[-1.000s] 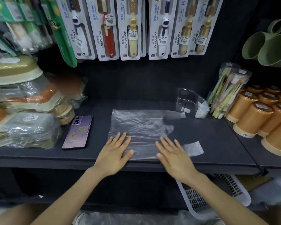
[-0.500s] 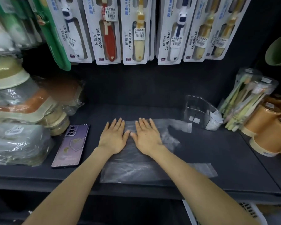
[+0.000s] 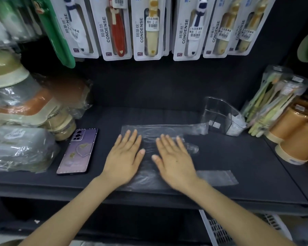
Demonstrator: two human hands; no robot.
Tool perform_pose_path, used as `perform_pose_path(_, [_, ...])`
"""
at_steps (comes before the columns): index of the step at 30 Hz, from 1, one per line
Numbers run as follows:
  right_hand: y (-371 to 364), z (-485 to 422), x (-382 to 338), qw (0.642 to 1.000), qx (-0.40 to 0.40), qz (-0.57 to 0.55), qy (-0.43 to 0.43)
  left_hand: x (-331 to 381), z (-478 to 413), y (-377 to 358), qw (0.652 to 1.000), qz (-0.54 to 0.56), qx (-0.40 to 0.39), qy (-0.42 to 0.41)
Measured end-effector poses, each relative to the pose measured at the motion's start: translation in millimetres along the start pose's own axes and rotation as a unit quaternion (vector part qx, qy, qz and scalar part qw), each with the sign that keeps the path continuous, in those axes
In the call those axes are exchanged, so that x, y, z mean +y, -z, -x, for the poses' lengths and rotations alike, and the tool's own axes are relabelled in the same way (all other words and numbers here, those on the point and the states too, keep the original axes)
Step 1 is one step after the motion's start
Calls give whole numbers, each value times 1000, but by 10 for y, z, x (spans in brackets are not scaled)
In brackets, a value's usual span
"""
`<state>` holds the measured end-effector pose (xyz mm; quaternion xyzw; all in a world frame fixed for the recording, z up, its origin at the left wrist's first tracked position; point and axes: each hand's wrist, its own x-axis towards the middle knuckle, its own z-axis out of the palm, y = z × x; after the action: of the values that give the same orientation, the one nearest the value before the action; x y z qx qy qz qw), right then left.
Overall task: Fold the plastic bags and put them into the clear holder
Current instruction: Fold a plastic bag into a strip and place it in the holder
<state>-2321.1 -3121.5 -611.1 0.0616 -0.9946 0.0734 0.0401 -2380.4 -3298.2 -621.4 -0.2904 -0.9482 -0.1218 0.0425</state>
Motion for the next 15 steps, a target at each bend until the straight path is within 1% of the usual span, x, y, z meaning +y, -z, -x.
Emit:
perform_pose_path(1, [-47, 85, -88, 1000, -15, 1, 17, 39, 140, -25, 1000, 2, -8, -10])
perform_pose_path(2, [-102, 158, -125, 1000, -3, 8, 25, 53, 254, -51, 1000, 1, -18, -16])
perform_pose_path(3, [-114, 228, -112, 999, -27, -1, 22, 38, 339, -82, 999, -3, -33, -13])
perform_pose_path(4, [-139, 290, -35, 999, -31, -5, 18, 18, 394, -94, 999, -5, -49, -2])
perform_pose_path(5, [-128, 351, 80, 998, -58, -14, -1, -12, 415, -105, 998, -3, -60, 11])
perform_pose_path(6, [-117, 416, 225, 998, -64, -19, -20, -26, 413, -104, 998, -3, -67, 17])
perform_pose_path(9, [-5, 622, 563, 997, -57, 1, -60, 10, 382, -88, 996, -39, -79, 15])
perform_pose_path(10, [42, 682, 591, 998, -41, 12, -50, 14, 374, -79, 995, -47, -88, 15])
perform_pose_path(12, [98, 784, 522, 1000, 20, 15, 15, -9, 365, -59, 994, -29, -100, 11])
perform_pose_path(14, [94, 839, 379, 995, 46, 20, 81, -35, 379, -20, 995, 51, -88, 12])
perform_pose_path(15, [62, 858, 312, 992, 50, 32, 108, -44, 399, 1, 992, 105, -63, 16])
